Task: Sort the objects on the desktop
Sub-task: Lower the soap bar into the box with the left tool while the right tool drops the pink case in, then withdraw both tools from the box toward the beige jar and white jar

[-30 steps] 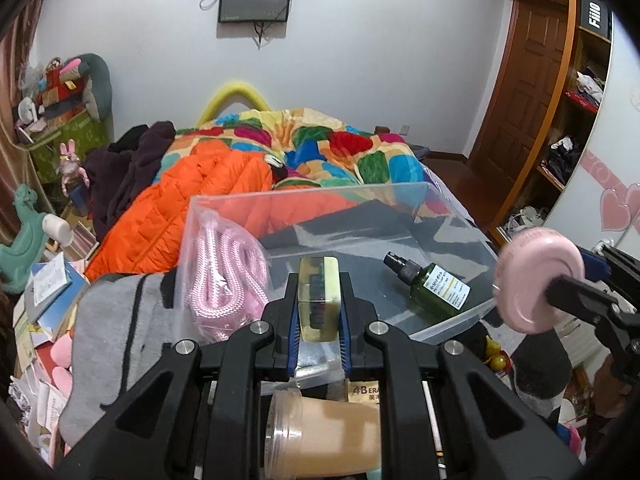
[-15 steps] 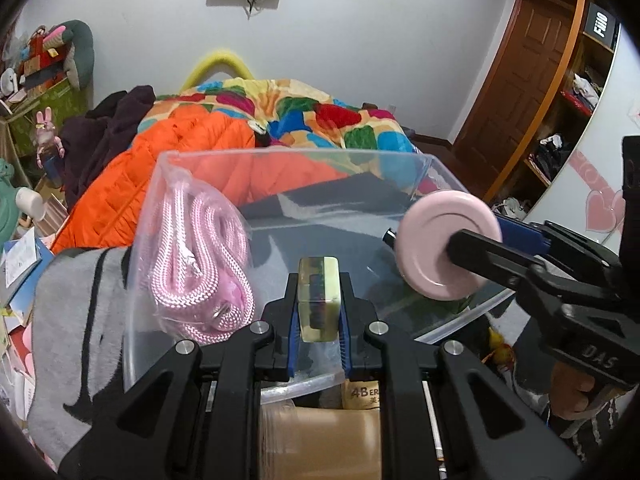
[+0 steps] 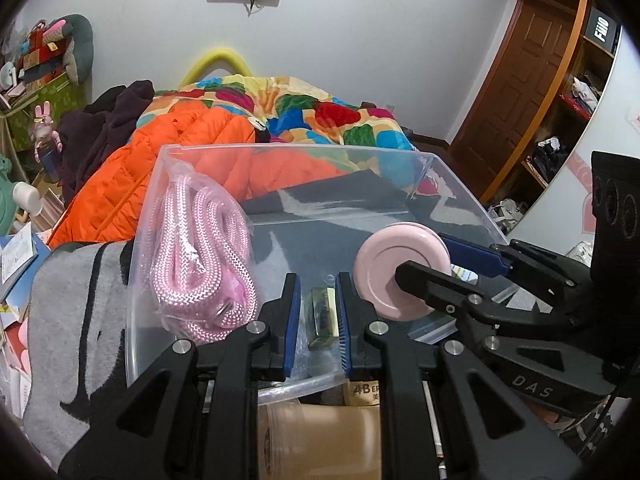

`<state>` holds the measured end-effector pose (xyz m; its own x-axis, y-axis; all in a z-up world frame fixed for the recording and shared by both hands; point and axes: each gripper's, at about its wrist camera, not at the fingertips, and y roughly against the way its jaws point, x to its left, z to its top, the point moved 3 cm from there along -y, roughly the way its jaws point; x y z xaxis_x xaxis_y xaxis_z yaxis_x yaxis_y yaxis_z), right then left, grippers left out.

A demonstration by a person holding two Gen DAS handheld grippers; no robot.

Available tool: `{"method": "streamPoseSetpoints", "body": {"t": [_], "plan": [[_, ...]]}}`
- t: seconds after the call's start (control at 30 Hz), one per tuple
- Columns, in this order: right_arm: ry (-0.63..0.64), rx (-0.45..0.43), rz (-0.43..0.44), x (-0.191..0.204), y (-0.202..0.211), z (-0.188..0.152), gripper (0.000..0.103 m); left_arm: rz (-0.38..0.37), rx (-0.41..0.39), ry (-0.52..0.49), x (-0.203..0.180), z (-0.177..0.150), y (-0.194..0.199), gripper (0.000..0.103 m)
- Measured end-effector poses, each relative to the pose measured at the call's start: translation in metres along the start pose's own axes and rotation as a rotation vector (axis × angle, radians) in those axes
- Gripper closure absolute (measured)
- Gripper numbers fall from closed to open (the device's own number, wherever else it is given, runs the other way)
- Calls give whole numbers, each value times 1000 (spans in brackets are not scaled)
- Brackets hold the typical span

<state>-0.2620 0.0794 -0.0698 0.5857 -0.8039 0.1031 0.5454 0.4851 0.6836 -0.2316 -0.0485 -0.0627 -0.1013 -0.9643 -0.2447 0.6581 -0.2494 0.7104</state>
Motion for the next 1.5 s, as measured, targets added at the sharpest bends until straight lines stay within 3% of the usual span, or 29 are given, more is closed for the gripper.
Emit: {"method": "streamPoseSetpoints", "body": {"t": [0.57,0.7,0.93,1.07,1.23,1.3,1.37,1.5], "plan": [[57,-65,-40,9,40,-7,65,28,-43,-64,-19,-8,29,87],[45,-76,-32,6,52,-10,65,60,-74,-80,-19,-14,43,73],[19,-97,-10,6,70,-16,64,76,-97,-104,-21,-23,62,72],[13,-100,4,8,76,-22,64,84,-111,-111,-21,-30,72,62],[17,-103,8,9,83,-31,63,93,-120,-119,-23,-38,80,56],[20,-107,10,11,86,-36,60,96,-124,-120,-22,-42,83,49],[23,-115,5,13,89,-39,53,110,-129,-121,-21,-46,86,48],[50,-124,-6,18,95,-47,52,127,-129,-124,-19,-54,89,43]]}}
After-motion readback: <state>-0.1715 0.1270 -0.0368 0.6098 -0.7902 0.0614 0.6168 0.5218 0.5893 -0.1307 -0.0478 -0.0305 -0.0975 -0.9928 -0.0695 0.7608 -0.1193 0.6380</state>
